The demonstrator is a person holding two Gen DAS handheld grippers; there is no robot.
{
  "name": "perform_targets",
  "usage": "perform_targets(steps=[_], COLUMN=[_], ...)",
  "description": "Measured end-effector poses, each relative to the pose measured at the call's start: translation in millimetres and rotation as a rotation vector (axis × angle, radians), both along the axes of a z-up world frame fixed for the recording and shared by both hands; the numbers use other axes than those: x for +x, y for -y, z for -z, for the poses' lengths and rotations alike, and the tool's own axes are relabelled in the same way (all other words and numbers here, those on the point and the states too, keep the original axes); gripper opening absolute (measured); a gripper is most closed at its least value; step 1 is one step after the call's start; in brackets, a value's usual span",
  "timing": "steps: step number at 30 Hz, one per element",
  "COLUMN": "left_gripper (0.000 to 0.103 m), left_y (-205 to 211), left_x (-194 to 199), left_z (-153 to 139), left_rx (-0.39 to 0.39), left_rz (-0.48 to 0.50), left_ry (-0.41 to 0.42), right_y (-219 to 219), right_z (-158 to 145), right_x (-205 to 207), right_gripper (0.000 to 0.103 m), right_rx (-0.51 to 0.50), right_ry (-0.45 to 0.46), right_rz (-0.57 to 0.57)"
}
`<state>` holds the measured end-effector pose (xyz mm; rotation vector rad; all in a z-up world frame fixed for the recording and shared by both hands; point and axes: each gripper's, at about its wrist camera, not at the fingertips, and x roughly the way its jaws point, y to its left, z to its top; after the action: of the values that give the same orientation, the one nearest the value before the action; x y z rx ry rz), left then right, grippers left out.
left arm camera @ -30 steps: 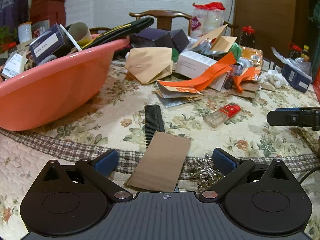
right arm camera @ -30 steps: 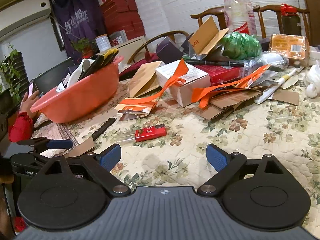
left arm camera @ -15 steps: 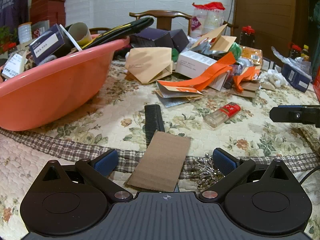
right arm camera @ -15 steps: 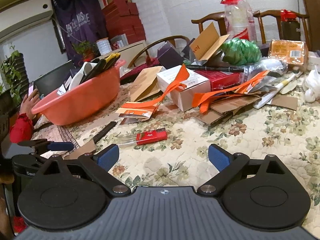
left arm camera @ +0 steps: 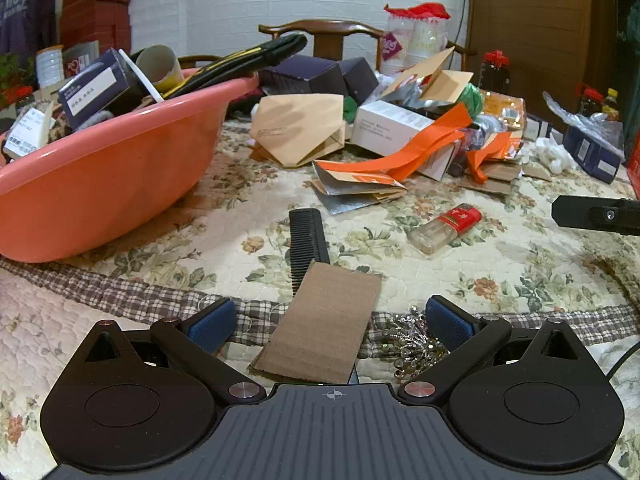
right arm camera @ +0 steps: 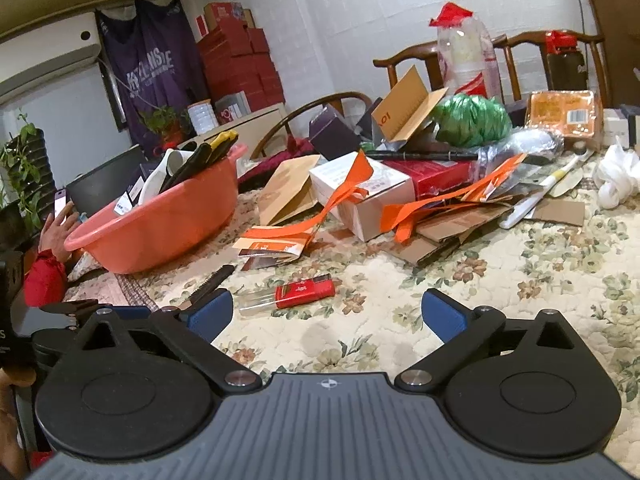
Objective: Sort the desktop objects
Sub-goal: 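Move the left tool over the cardboard strip while the right tool approaches the red lighter, then close the right tool on the red-and-clear lighter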
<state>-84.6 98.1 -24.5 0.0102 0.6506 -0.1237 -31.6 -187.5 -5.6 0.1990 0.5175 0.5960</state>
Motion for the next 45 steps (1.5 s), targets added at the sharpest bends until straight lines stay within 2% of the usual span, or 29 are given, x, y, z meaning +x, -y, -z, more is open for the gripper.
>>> perform_targets(steps=[7, 22, 29, 33, 38, 41, 45], left_gripper=[0.103, 0.103, 0.103, 0.103, 0.103, 0.103, 0.103], left_y=[0, 0, -1, -1, -1, 0, -1], left_x=[0, 0, 0, 0, 0, 0, 0], left_z=[0, 0, 0, 0, 0, 0, 0], left_rx=[0.0, 0.0, 0.0, 0.0, -0.001, 0.0, -0.007], left_rz=[0.0, 0.0, 0.0, 0.0, 0.0, 0.0, 0.001], left_ry=[0.0, 0.0, 0.0, 0.0, 0.001, 0.0, 0.002], right_y=[-3, 1, -1, -4, -20, -36, -65], right_z=[-2, 3, 1, 0, -4, -8, -8], right_x=[-4, 5, 3, 2, 3, 11, 32], right_gripper=[0.102, 0.102, 0.102, 0.102, 0.102, 0.102, 0.102], right_rx=[-0.015, 0.003, -0.02, -0.063, -0.167, -0.218, -0.269], right_ry=[0.03, -0.035, -0.015, -0.009, 0.007, 0.036, 0.019], right_rz=[-0.006, 0.008, 0.0, -0.026, -0.056, -0.058, -0.125])
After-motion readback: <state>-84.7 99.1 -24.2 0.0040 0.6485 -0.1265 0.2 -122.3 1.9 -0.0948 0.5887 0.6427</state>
